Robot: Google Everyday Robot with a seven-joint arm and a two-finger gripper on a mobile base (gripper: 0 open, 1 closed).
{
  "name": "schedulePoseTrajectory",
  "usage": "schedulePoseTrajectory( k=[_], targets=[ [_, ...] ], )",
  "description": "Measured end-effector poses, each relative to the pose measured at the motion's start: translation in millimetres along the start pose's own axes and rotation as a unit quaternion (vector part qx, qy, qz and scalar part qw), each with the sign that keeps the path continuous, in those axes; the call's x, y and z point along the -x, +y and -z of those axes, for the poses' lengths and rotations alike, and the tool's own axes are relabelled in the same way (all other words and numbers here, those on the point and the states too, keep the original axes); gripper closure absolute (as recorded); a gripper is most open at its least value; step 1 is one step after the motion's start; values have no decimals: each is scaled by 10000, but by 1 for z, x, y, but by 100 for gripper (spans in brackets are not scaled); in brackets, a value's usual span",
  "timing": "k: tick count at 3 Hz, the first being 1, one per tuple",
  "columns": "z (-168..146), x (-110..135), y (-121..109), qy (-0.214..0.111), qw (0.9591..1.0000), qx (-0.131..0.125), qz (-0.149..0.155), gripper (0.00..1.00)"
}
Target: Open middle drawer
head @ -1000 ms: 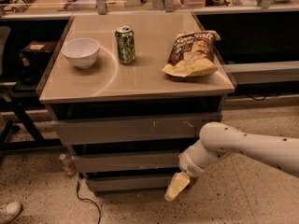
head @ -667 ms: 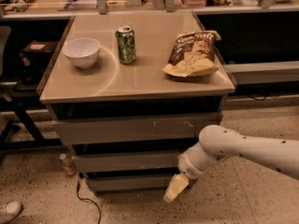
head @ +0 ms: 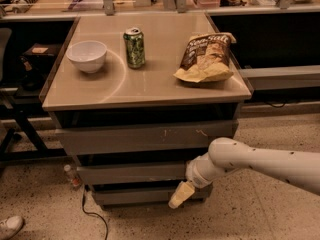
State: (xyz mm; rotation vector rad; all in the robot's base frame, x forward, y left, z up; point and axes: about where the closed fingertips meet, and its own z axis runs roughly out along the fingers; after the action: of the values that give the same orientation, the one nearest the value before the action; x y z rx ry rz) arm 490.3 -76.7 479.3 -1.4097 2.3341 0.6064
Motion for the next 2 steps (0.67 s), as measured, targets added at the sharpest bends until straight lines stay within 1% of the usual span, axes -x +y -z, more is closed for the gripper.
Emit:
schedulePoseTrajectory(
  k=[1,2],
  targets=[
    [-11,3,-16,-133,9999,-57,-12,0],
    [-16,9,-32,-218,9997,-99,64,0]
  ],
)
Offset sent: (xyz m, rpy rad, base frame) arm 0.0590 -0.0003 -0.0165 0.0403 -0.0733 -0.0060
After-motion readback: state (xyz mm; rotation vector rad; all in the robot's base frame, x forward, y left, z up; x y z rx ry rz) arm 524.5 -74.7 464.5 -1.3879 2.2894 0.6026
